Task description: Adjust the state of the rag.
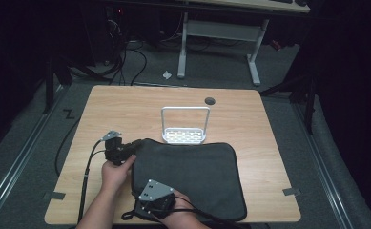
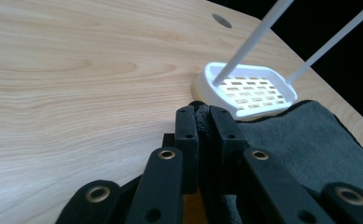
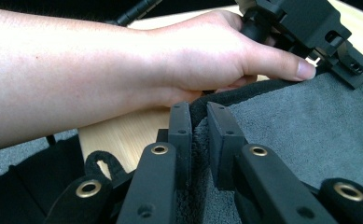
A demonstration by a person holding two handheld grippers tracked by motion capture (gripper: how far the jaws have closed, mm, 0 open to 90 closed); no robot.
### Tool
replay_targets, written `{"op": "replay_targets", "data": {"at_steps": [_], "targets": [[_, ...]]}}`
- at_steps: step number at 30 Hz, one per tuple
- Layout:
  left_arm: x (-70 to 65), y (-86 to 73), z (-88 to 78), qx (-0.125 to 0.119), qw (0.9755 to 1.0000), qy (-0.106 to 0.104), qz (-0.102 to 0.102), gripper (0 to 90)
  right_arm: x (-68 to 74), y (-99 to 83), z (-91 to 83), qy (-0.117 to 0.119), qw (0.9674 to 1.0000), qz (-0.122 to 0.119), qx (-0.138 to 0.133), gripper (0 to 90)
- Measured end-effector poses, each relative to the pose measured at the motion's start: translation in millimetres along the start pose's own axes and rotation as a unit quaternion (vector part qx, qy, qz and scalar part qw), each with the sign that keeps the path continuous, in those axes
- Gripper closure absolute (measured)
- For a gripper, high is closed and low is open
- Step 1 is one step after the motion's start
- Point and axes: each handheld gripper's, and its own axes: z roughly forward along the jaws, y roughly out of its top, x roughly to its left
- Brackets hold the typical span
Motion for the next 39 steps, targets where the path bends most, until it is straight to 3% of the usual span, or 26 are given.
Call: {"op": "replay_targets", "data": {"at_steps": [10,16,20,25,30,34,39], "targets": [[24.3,8.8,-63.1,0.001,0.9981,0.061,0.008,82.6,32.7,33.4,32.8,0.040,0.9986,-0.029,-0.018,81.3],[30.7,15.9,-83.6,0.001,0.9972,0.074,0.002,82.6,46.6,48.7,44.4,0.055,0.9971,-0.045,-0.026,81.3],[26.2,16.2,-78.2,0.001,0.9972,0.074,-0.007,82.5,42.9,48.9,39.4,0.050,0.9974,-0.043,-0.031,81.2],[11.7,13.9,-56.8,-0.001,0.9975,0.069,-0.014,82.4,27.1,38.1,17.6,0.025,0.9985,-0.029,-0.039,81.1],[-12.2,15.2,-33.6,-0.001,0.9975,0.071,0.010,82.3,10.0,22.4,-10.6,0.000,0.9989,-0.017,-0.044,81.2],[-28.7,16.7,-16.2,-0.007,0.9976,0.068,0.011,82.2,-1.5,8.6,-27.8,-0.018,0.9987,-0.008,-0.048,81.2],[-51.0,16.3,2.7,-0.002,0.9976,0.063,0.029,82.2,-11.6,-9.3,-43.9,-0.031,0.9981,0.006,-0.052,81.1]]}}
